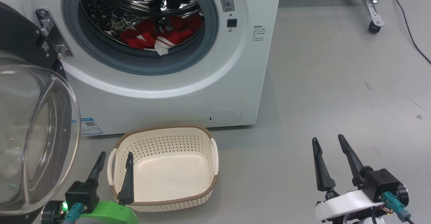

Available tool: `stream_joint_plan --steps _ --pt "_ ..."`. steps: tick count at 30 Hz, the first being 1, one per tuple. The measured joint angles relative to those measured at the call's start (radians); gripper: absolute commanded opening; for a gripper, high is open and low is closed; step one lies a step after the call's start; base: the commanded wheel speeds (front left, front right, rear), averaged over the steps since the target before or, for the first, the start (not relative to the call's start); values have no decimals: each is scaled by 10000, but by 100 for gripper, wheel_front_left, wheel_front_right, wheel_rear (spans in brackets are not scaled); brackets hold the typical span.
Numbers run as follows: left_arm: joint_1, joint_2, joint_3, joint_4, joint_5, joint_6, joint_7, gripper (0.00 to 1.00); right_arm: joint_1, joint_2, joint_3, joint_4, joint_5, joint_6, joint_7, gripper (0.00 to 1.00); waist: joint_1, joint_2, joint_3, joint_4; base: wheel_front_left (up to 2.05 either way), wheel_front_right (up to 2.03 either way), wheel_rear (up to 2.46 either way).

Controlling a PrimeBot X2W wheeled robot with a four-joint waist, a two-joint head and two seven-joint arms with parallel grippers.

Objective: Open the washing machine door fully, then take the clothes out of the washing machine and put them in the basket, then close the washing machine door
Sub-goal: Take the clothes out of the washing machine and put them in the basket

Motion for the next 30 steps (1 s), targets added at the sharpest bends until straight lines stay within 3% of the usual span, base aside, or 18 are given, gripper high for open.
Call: stream_joint_plan --steps 30 --pt "4 12 -144 -46 31 75 -2 100 16 0 -71 4 81 13 0 100 0 0 -46 74 90 -90 0"
